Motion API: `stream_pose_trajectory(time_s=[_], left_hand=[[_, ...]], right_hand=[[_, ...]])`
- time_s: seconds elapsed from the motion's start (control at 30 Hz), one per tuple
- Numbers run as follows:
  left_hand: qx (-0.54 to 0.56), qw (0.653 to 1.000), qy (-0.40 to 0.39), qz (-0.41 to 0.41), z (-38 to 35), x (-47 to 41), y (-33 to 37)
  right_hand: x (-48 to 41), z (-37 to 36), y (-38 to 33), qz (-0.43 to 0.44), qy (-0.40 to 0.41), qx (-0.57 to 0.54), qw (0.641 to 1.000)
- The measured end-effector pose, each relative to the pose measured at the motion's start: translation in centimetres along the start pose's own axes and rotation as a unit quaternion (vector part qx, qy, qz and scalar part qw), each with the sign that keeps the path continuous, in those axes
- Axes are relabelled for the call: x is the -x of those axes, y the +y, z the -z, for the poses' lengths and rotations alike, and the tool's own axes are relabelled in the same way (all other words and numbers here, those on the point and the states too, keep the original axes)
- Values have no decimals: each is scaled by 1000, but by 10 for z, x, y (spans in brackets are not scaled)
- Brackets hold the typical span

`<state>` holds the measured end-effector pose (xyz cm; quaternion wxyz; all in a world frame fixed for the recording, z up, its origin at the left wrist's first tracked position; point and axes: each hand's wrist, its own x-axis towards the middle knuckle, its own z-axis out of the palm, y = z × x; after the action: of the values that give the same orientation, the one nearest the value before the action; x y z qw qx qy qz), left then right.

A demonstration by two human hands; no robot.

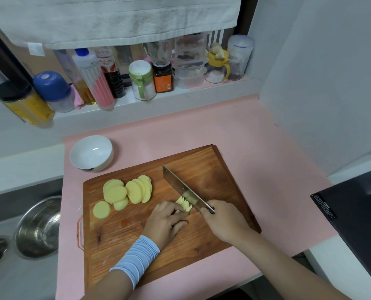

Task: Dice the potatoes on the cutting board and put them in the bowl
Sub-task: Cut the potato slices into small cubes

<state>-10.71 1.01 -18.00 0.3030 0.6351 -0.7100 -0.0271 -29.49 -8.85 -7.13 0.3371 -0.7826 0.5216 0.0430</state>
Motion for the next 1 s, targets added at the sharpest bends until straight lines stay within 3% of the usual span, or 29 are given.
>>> stream_pose_trajectory(time_s=[0.2, 0.43, 0.5, 0.6, 0.67, 0.73, 1.0], left_hand=[[18, 982, 13, 188, -11, -17, 22], [82, 948, 55, 303, -12, -27, 33], [81, 961, 46, 262, -7, -24, 31], [52, 993, 21, 104, 11, -11, 15], [24, 1000, -11, -2, 18, -6, 3], [6, 998, -34, -58, 18, -7, -9], [-11, 998, -38, -53, 15, -12, -1]], right_hand=[[2, 2, -1, 2, -2, 6, 1000], [6, 4, -2, -3, 5, 19, 1000], [6, 3, -3, 2, 7, 19, 1000], [7, 4, -5, 5, 9, 17, 1000], [8, 4, -5, 10, 5, 15, 1000], [9, 4, -7, 17, 2, 16, 1000], [11, 5, -9, 31, -1, 37, 999]])
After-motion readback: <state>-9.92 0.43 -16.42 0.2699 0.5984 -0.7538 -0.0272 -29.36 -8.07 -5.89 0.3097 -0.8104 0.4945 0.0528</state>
